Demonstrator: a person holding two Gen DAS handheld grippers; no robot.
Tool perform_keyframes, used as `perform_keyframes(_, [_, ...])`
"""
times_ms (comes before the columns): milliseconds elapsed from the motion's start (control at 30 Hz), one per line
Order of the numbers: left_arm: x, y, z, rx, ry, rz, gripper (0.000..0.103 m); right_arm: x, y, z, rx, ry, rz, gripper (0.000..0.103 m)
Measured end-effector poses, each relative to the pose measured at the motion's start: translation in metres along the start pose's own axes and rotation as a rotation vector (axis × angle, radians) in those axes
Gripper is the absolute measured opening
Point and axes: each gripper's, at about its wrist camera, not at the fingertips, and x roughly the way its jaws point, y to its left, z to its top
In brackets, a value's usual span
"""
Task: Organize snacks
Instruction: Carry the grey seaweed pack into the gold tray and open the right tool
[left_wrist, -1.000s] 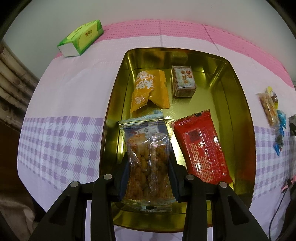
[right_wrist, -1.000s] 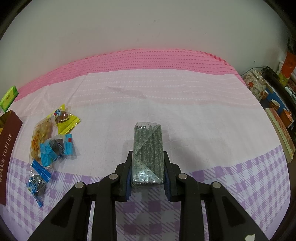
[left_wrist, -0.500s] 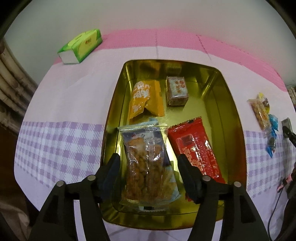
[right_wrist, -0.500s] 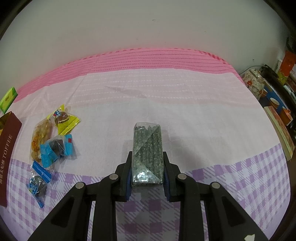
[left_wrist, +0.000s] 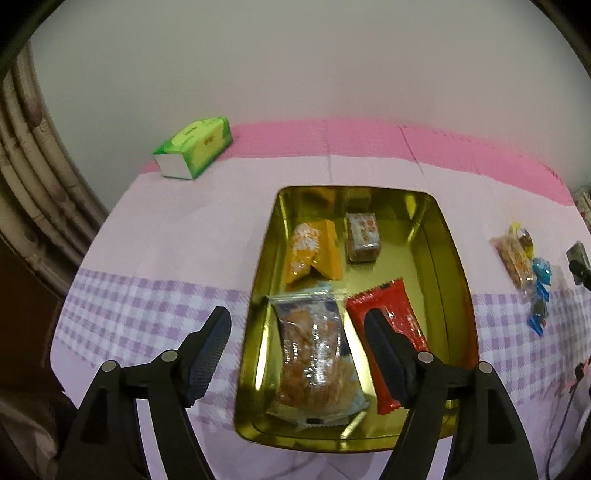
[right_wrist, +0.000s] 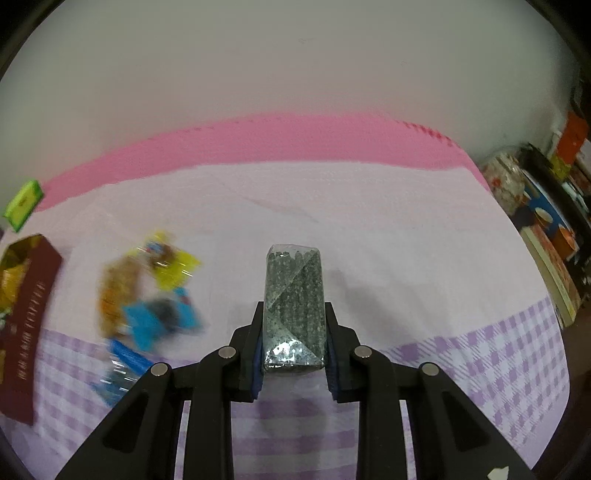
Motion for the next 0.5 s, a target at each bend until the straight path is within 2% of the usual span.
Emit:
perform_keyframes(300, [0.001,0.045,0.002,-0.143,0.010,0.055,0.078,-0.033,0.117,0.023,-0.168,-0.045,0.201,0.024])
perform_keyframes(500, [0.004,0.069,-0.003,-0.225,0.018,0.121,0.078,-0.035,0.196,0.031,-0.276,-0.015,0.329,0.024])
